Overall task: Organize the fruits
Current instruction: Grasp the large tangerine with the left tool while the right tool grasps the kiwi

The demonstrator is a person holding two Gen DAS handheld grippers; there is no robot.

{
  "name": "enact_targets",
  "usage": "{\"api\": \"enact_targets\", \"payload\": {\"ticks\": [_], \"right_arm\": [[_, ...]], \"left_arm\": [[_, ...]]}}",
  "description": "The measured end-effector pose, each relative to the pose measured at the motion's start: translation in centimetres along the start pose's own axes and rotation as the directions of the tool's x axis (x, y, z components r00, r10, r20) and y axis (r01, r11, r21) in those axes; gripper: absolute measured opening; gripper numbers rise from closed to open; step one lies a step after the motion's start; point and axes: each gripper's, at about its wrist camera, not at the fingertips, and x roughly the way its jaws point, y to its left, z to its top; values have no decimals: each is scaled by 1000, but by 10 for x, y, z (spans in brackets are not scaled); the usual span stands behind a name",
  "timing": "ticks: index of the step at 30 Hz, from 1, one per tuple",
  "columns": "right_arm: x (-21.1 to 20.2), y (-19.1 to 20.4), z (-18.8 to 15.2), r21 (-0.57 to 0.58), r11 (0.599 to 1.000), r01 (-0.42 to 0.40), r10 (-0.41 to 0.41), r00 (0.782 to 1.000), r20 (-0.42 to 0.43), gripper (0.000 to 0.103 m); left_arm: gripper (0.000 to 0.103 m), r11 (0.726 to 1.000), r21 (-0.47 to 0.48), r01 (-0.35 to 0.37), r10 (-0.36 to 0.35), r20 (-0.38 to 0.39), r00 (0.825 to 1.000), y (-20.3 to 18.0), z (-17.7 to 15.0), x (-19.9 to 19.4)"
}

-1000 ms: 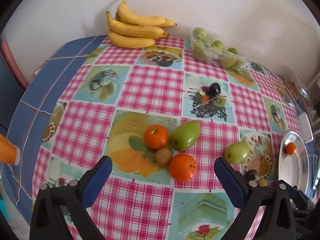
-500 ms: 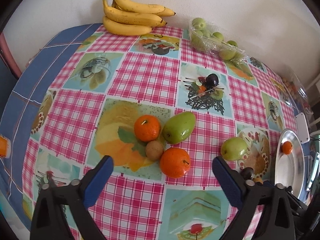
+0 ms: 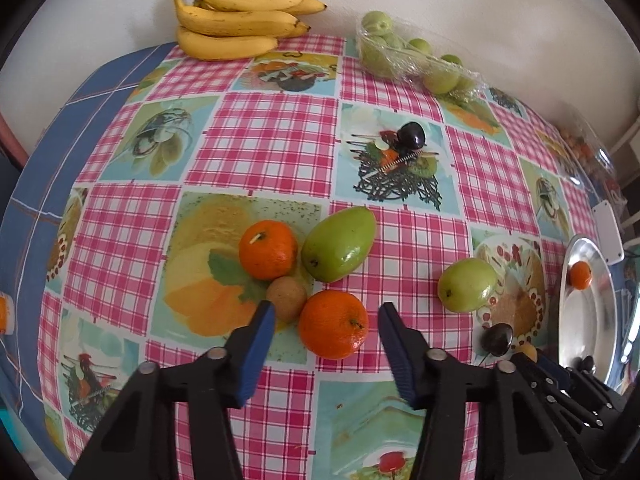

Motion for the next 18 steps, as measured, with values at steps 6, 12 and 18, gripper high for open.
{"api": "enact_targets", "payload": {"ticks": [6,12,18], "right_arm": [[-8,-5,-1,20,999,-38,38,999,14,26],[-27,-14,2,49,995,-90,87,995,54,26],[-38,-19,3,54,992,-112,108,991,76,26]], "left_arm": [[38,999,37,-20,21,-4,1000,-7,0,6],[11,999,37,-13,11,34,999,-8,4,-6],[11,999,30,-23,22,36,999,-8,5,-7]]}}
